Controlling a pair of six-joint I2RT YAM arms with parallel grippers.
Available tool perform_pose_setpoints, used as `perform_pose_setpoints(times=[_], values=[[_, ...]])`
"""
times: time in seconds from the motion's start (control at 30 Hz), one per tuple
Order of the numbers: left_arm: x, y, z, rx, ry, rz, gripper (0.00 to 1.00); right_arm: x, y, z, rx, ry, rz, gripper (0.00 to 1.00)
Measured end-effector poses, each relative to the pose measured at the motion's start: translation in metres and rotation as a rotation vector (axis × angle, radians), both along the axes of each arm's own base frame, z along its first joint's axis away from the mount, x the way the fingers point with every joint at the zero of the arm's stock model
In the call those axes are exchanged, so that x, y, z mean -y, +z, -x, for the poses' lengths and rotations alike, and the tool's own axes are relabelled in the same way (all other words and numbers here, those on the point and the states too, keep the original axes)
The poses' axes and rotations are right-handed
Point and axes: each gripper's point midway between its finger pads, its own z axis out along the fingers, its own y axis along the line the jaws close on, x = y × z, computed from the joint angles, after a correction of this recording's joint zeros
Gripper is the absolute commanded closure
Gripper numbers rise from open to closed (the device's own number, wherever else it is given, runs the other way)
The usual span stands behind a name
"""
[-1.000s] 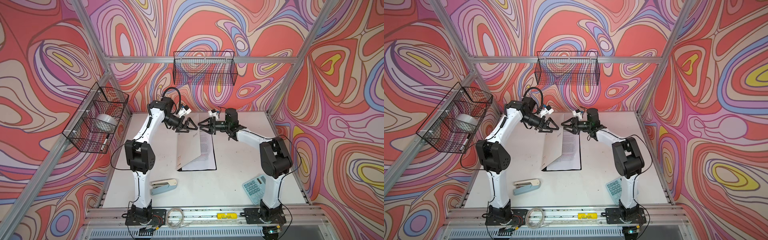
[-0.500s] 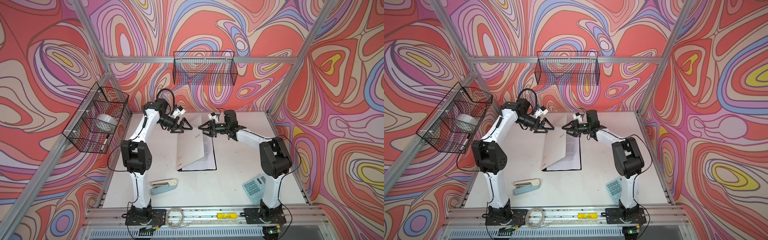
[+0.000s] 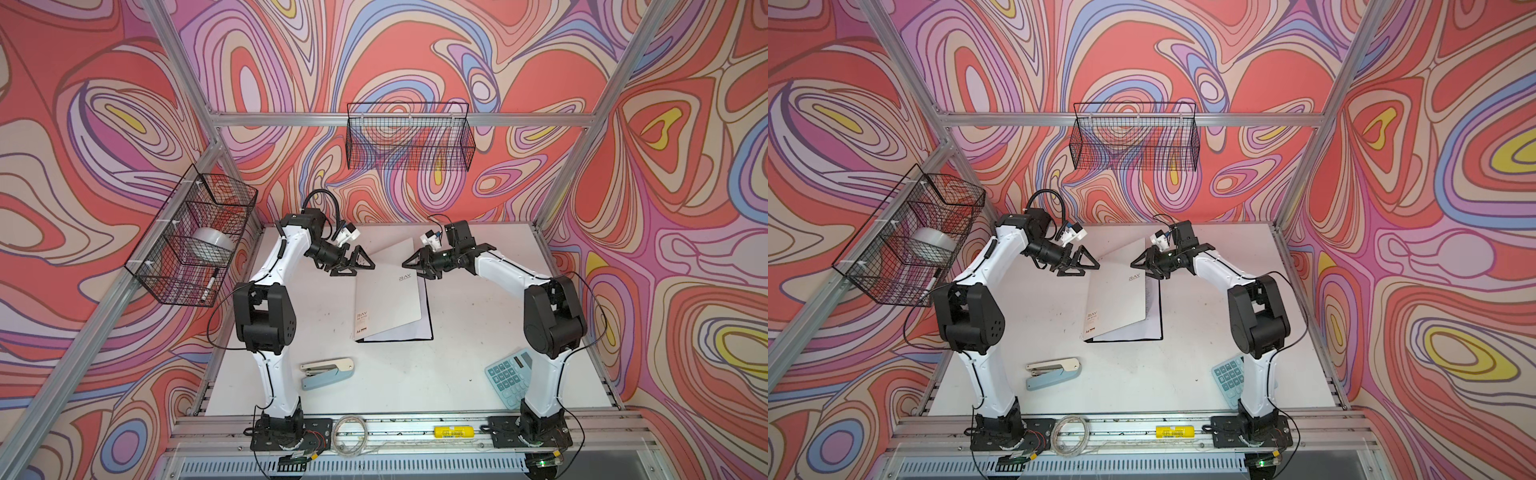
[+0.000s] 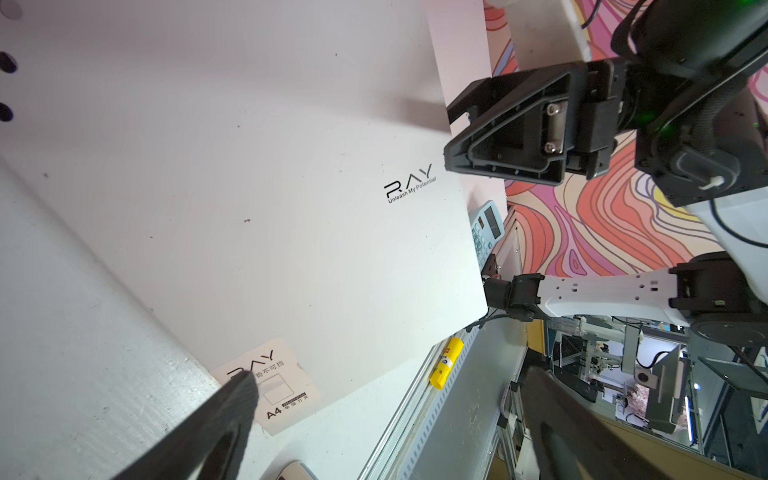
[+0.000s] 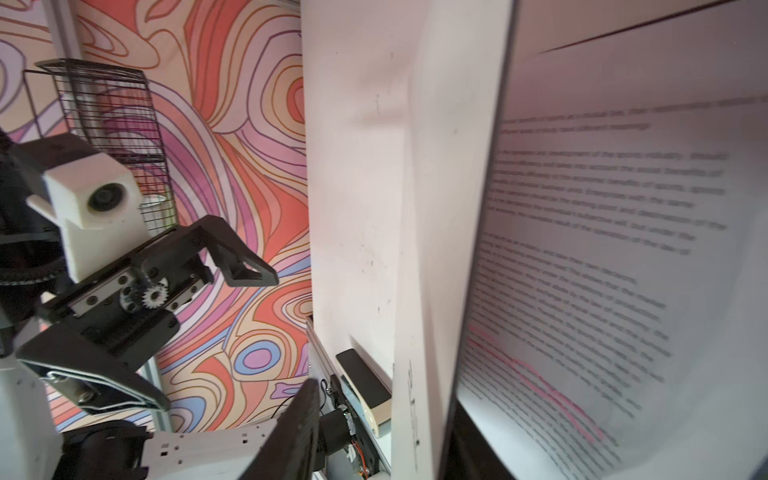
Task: Put the files into the folder
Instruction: 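Swing the cover over the sheets with the left gripper while right gripper withdraws, then lower the cover flat onto the sheets with the left gripper, releasing it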
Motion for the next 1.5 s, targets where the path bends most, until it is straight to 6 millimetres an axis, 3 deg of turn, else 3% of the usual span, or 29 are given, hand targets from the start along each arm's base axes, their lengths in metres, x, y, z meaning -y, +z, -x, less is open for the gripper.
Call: perform_pose_setpoints(times=[0.77,1.03,1.23,1.5], values=[[-0.023,-0.044,-0.006,-0.016,0.058,-0.183,0.0,0.073,-0.072,0.015,-0.035,-0.103,0.515,0.55],[-0.025,-0.063,-0.011,-0.061,0.08,-0.21,0.0,0.081,-0.099,0.032,-0.096,-0.101,0.541,0.55],[-0.025,-0.083,-0.011,-0.117,0.083,-0.219,0.0,0.078,-0.106,0.027,-0.094,-0.112,0.53,0.55],[-0.026,-0.086,-0.014,-0.106,0.085,-0.232,0.0,0.072,-0.129,0.027,-0.124,-0.101,0.541,0.55]])
